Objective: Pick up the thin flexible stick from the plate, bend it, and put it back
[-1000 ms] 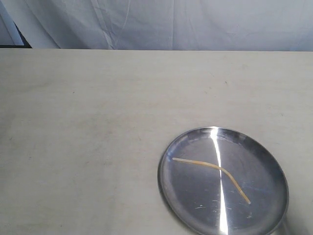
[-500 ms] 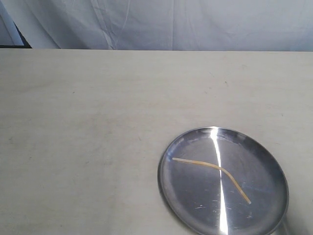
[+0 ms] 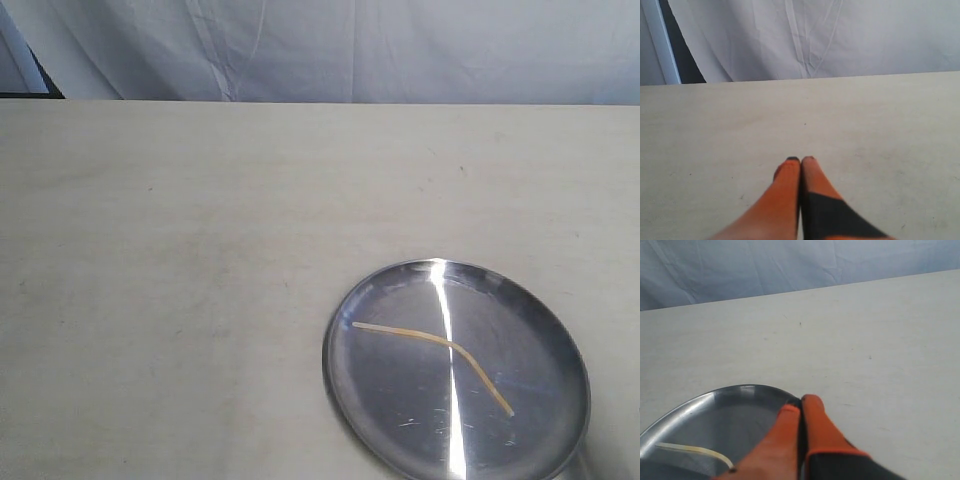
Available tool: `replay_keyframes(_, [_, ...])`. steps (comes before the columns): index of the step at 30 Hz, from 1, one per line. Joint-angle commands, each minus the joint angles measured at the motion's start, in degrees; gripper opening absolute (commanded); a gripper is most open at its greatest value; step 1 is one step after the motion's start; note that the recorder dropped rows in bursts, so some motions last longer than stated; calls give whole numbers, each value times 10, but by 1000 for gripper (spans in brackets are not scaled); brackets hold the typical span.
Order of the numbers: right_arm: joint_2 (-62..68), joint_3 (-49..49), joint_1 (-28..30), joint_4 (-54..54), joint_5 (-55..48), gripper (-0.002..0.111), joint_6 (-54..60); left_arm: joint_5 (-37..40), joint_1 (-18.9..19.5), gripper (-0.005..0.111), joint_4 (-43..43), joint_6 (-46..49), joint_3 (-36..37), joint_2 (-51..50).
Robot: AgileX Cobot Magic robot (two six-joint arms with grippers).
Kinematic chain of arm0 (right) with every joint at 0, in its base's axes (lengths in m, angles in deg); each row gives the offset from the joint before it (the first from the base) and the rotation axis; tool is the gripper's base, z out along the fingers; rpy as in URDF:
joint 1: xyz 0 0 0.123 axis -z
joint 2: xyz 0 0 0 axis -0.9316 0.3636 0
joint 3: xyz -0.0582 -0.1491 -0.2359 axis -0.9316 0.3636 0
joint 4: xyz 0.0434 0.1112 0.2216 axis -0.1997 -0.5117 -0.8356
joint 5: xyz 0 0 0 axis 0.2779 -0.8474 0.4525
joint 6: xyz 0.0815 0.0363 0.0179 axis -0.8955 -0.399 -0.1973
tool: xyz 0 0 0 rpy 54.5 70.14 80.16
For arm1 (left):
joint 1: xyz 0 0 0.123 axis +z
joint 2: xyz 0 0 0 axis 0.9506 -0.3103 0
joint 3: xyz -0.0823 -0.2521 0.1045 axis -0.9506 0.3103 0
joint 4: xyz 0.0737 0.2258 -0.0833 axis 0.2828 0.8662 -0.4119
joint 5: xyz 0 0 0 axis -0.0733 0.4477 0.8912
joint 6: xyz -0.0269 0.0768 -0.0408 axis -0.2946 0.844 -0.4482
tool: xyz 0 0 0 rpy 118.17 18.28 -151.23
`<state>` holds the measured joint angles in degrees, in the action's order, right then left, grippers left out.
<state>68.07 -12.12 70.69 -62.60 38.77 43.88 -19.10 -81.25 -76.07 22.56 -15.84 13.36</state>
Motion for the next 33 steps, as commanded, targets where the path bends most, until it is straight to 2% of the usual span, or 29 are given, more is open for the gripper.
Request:
replay_keyframes(1, [-3, 2, 3, 0, 4, 0, 0, -13, 1, 0, -12, -1, 3, 4])
replay_keyframes(33, [-3, 2, 3, -11, 4, 0, 0, -15, 1, 0, -9, -1, 3, 4])
